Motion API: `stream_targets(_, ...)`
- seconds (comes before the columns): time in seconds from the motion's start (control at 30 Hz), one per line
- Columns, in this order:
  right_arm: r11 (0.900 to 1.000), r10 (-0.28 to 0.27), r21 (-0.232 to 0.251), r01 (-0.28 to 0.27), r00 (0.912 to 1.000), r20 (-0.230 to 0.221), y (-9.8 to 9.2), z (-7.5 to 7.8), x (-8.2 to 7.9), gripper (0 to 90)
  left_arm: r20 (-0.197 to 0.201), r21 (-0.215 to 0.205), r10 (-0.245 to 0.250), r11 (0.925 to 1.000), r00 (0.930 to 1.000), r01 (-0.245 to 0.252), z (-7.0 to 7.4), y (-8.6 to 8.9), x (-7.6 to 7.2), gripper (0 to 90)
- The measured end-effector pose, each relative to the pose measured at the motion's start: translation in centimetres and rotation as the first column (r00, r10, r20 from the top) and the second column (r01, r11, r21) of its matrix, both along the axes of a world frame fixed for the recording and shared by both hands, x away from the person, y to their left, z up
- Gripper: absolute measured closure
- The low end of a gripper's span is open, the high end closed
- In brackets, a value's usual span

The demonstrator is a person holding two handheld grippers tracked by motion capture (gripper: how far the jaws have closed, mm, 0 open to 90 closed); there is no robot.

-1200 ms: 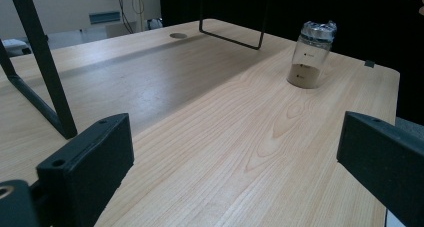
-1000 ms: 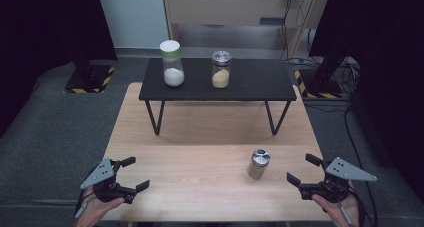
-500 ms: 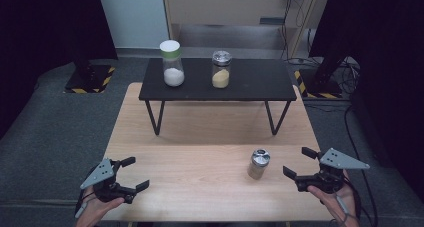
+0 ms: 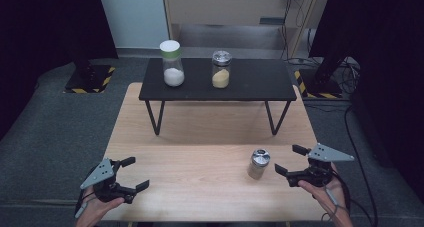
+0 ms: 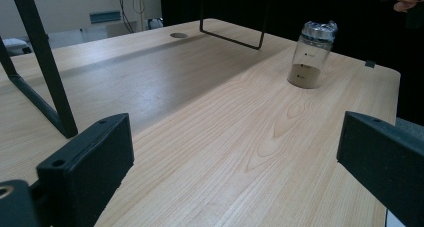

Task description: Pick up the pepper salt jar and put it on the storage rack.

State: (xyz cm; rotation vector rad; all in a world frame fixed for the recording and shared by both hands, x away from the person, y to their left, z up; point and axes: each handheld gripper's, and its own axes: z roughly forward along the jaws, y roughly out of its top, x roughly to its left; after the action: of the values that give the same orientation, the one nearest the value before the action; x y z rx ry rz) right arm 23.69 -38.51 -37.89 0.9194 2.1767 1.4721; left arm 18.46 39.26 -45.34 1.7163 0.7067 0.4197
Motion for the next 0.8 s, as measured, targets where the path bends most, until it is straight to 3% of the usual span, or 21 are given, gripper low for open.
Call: stream_targets(0.8,0.999,0.04,-0.017,-0.042,0.9962,-0.077,2.5,-2.3,3.5,4.2,-0.001,0.005,0.0,1.0,1.0,0.0,0.1,0.0,0.0,0.4)
